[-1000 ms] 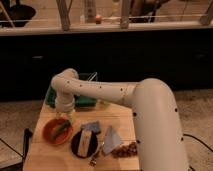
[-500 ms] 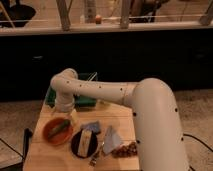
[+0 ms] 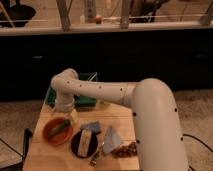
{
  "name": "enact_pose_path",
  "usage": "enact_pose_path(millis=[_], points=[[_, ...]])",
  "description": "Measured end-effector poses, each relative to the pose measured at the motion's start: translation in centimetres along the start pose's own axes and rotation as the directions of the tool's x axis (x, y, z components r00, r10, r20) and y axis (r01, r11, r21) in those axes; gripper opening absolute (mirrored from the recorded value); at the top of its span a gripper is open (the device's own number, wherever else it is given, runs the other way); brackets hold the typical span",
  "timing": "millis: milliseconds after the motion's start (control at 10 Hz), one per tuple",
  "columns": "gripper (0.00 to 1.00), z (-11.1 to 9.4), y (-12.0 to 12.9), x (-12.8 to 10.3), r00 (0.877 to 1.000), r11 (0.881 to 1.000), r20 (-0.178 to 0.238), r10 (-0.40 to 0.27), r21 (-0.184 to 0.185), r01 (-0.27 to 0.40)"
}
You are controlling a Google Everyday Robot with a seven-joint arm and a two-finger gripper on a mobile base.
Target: Place pepper in red bowl
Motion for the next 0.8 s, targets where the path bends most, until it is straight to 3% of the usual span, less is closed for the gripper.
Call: enact_pose_path(millis=[800], points=[[0.8, -0.03, 0.12, -0.2, 0.999, 0.999, -0.03, -0.033, 0.038, 0.035]])
